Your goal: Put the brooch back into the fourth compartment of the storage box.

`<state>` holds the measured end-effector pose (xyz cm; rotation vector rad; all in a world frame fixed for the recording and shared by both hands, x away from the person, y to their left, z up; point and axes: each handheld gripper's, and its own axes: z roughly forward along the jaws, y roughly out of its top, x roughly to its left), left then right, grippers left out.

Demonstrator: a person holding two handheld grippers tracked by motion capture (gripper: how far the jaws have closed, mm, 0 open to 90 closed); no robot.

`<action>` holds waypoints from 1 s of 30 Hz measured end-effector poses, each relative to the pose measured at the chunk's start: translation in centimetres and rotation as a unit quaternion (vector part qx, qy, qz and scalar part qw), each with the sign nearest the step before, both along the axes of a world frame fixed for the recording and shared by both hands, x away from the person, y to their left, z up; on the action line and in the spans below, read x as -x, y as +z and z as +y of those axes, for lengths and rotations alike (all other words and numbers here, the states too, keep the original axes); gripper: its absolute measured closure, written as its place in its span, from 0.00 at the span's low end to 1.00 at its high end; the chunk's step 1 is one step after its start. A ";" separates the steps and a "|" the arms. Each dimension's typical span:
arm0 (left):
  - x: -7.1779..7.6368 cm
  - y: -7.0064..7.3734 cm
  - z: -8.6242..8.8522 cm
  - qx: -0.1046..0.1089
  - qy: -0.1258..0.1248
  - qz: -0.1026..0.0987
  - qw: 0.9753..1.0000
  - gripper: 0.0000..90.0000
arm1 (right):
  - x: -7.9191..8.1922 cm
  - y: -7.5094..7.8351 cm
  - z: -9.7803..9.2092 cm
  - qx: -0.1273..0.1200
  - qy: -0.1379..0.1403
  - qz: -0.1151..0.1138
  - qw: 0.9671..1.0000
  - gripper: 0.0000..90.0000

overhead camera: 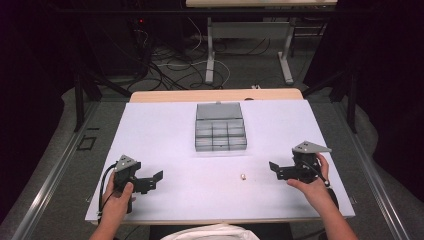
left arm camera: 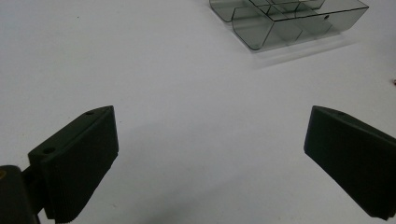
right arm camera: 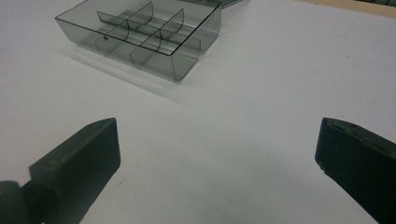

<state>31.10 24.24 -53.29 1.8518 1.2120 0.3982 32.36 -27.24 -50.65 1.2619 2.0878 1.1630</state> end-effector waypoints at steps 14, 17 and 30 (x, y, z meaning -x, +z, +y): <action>0.0 0.0 -0.1 0.002 -0.003 -0.001 1.000 0.04 | 0.0 0.5 1.4 0.002 0.010 0.020 1.000 0.00; 0.1 0.0 -0.1 0.002 -0.003 -0.001 1.000 0.04 | -0.1 0.9 1.8 0.005 0.017 0.025 1.000 0.00; 0.2 0.0 -0.1 0.002 -0.004 -0.001 1.000 0.04 | -1.2 2.2 3.5 0.014 0.045 0.042 0.998 0.02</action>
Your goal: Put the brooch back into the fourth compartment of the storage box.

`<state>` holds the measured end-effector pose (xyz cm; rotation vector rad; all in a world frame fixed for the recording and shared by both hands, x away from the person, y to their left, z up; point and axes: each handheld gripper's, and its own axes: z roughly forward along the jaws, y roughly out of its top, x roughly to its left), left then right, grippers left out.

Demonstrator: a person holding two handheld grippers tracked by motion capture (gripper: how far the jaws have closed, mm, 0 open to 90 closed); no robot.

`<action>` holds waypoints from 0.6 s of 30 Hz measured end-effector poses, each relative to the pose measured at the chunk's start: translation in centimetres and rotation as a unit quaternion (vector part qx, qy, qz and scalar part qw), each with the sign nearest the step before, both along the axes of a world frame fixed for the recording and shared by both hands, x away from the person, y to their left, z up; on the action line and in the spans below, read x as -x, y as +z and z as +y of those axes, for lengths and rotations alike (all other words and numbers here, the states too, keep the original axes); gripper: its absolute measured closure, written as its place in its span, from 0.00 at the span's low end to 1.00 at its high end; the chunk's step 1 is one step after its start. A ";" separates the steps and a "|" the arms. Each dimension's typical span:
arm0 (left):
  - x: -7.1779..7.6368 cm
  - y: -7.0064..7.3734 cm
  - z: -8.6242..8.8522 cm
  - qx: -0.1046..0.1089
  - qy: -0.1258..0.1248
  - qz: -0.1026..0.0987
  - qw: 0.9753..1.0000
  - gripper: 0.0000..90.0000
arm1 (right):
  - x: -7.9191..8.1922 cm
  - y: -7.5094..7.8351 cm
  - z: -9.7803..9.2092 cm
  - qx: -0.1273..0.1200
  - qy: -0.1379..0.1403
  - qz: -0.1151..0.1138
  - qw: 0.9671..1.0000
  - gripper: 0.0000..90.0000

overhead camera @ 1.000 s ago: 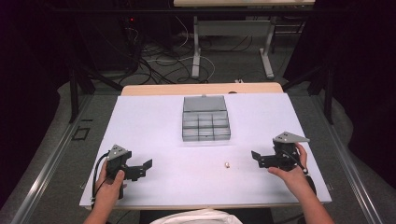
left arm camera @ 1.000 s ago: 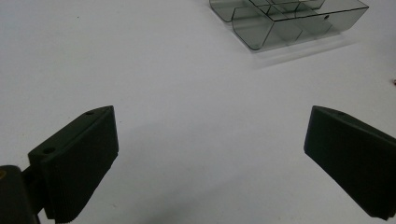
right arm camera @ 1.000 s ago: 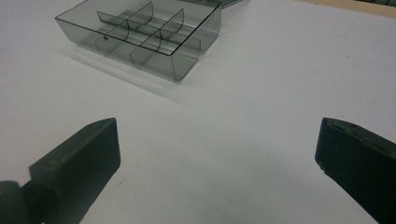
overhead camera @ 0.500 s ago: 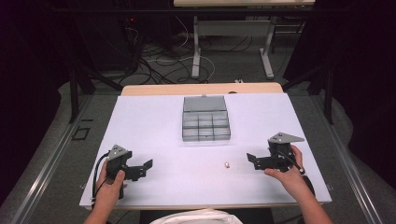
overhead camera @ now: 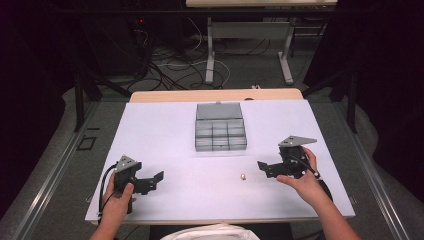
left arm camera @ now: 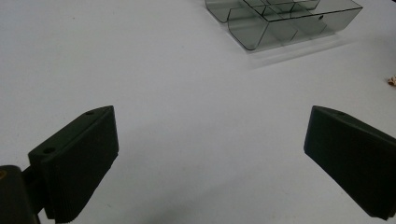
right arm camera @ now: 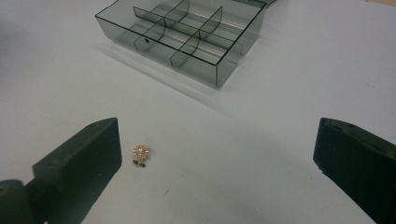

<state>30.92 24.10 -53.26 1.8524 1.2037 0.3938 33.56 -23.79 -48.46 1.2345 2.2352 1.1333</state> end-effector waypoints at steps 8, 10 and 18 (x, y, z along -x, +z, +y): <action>0.0 0.0 -0.1 0.002 0.002 -0.003 1.000 0.04 | -0.4 0.2 1.1 0.002 0.007 0.010 1.000 0.02; 0.1 0.0 -0.1 0.001 0.001 -0.002 1.000 0.04 | -0.6 0.2 1.4 0.002 0.006 0.012 1.000 0.02; 0.1 0.0 -0.1 0.000 0.000 -0.002 1.000 0.04 | -1.1 0.2 2.5 0.000 0.014 0.027 1.000 0.03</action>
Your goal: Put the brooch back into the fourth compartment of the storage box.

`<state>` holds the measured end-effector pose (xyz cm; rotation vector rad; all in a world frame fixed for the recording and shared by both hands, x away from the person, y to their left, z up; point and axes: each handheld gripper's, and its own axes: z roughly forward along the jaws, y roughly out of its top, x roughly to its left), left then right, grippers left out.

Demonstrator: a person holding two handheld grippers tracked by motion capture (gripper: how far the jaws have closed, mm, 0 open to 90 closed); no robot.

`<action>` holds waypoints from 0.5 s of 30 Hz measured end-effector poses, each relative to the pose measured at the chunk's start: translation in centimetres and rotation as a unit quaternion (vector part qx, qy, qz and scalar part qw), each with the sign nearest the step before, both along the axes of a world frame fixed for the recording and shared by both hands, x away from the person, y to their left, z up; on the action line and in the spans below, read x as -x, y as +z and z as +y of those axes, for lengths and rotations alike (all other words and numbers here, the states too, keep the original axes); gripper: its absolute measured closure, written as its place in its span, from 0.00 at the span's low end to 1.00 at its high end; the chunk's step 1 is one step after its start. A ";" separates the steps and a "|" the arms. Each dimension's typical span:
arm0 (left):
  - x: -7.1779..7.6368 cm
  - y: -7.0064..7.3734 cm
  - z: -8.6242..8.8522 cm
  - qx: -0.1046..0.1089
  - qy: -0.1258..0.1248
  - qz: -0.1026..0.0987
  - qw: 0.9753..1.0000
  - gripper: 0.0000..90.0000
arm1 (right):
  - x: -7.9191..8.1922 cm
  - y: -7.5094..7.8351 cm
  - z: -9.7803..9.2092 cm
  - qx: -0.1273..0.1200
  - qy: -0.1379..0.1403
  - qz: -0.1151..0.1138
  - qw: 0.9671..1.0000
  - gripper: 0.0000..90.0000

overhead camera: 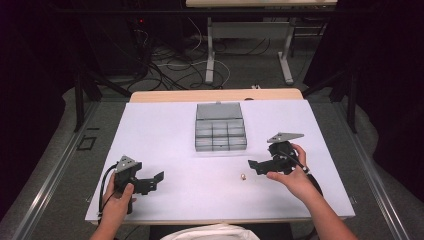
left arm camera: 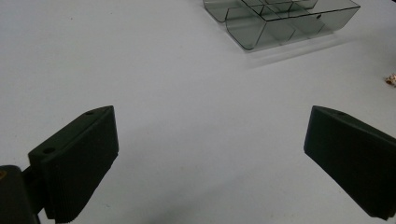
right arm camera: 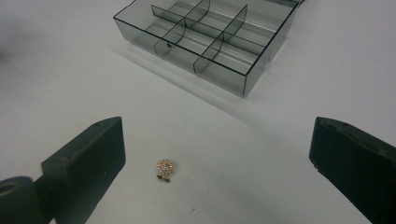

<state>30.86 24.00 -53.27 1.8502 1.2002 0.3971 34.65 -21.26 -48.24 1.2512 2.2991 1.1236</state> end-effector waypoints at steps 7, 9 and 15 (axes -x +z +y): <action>0.0 0.0 -0.1 0.001 0.000 -0.001 1.000 0.04 | -0.3 -0.3 0.5 0.005 0.005 0.008 1.000 0.06; 0.0 0.0 -0.1 0.000 0.000 -0.001 1.000 0.04 | -0.5 -0.4 0.7 0.002 0.003 0.018 1.000 0.07; 0.0 0.0 0.0 0.000 0.000 -0.001 1.000 0.04 | -0.8 -0.7 0.9 0.004 0.002 0.031 1.000 0.10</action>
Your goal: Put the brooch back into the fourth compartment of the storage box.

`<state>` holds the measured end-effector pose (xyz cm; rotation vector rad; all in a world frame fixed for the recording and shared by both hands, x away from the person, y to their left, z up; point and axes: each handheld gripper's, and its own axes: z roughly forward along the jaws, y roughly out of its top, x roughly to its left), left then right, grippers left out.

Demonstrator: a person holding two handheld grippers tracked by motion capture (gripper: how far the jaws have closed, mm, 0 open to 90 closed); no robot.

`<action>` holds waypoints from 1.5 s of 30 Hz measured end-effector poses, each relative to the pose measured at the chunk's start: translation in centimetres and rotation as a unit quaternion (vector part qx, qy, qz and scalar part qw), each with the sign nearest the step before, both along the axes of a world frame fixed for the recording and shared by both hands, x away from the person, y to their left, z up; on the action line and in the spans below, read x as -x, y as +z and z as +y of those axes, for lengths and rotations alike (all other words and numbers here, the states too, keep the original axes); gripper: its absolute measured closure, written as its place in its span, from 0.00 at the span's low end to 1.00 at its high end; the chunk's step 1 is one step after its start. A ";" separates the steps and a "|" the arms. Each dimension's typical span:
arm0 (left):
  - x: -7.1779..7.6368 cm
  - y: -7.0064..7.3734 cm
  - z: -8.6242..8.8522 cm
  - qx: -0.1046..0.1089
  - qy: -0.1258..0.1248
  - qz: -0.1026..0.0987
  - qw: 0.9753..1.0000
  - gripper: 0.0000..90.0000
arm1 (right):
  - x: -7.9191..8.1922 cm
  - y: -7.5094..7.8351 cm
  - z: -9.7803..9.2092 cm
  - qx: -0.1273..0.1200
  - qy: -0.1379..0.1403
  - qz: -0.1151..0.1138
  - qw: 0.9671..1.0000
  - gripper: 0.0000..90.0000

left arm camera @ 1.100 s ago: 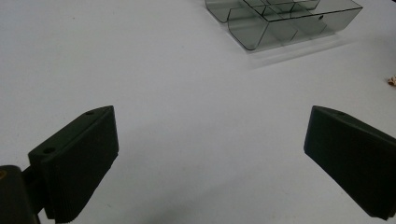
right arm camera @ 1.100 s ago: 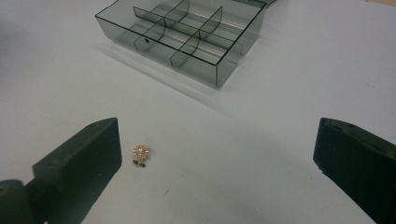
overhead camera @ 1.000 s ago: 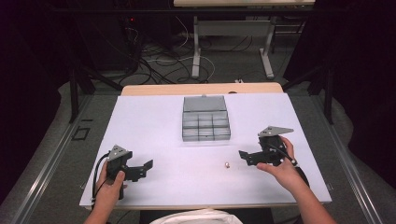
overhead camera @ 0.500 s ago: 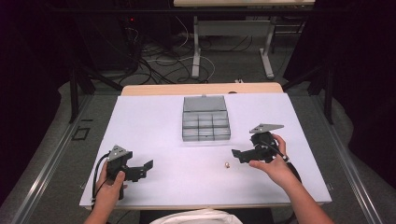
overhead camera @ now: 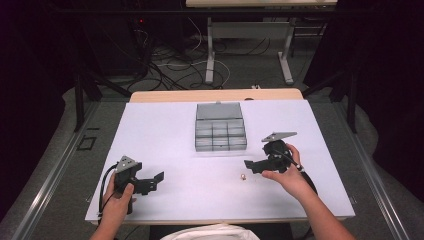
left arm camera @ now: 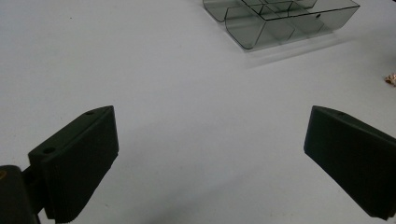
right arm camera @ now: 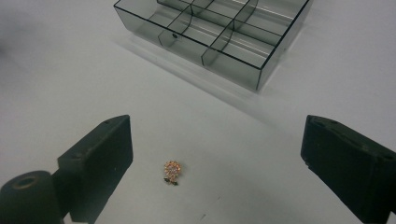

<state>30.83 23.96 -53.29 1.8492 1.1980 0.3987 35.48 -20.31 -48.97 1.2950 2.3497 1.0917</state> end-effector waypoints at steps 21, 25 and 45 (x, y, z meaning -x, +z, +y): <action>0.0 0.0 0.0 0.000 0.000 -0.001 1.000 0.04 | -0.9 -1.1 0.7 0.017 -0.006 0.033 0.999 0.17; 0.0 0.0 0.0 0.000 0.000 -0.001 1.000 0.04 | -1.1 -1.4 1.1 0.018 -0.004 0.045 0.999 0.19; 0.0 0.0 0.0 0.000 -0.001 -0.001 1.000 0.04 | -2.2 -2.9 2.5 -0.006 -0.015 0.116 0.993 0.38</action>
